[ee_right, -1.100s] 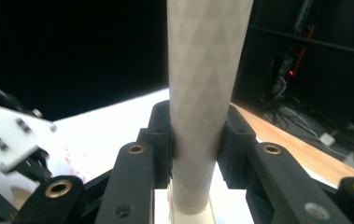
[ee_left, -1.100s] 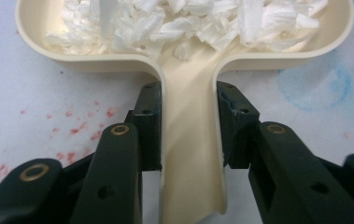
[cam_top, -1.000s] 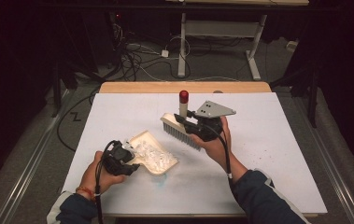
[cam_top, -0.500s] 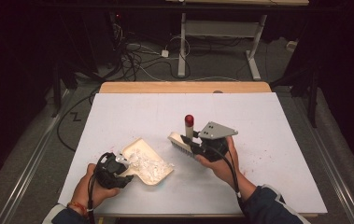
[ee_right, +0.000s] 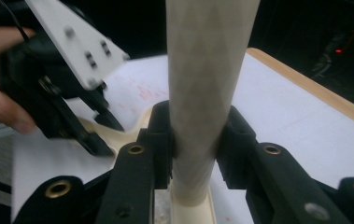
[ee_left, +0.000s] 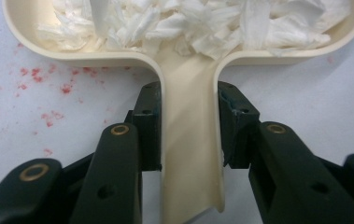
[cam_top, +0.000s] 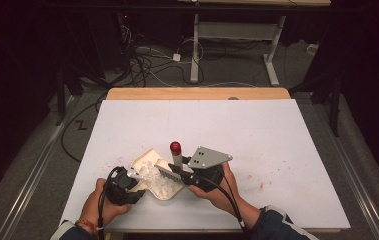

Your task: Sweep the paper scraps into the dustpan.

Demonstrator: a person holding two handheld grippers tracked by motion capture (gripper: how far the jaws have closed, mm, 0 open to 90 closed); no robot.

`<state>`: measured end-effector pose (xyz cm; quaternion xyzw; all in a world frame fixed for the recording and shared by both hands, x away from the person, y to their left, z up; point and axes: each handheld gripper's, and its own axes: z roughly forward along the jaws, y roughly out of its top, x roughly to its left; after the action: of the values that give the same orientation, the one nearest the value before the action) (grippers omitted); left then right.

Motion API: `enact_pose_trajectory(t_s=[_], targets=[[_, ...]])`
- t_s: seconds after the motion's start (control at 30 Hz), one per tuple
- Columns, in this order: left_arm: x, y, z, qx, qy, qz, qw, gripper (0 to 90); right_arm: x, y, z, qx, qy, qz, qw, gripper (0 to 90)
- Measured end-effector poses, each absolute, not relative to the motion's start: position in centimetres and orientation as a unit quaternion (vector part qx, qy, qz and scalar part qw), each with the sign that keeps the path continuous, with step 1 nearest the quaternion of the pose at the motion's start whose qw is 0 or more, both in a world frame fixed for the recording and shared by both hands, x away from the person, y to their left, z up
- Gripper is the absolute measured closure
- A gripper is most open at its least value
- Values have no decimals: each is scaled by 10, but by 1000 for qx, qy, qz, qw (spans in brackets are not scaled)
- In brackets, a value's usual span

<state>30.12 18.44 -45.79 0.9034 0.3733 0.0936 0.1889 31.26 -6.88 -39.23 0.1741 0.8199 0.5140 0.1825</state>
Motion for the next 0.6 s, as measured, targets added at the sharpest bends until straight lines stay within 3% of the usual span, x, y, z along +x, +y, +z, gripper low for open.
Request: enact_pose_trajectory(t_s=[0.37, 0.6], targets=[[304, 186, -459, 905, 369, 87, 191, 633, 325, -86, -375, 186, 810, 527, 179, 703], [304, 187, -459, 904, 371, 87, 191, 633, 331, -108, -365, 198, 790, 527, 244, 703]])
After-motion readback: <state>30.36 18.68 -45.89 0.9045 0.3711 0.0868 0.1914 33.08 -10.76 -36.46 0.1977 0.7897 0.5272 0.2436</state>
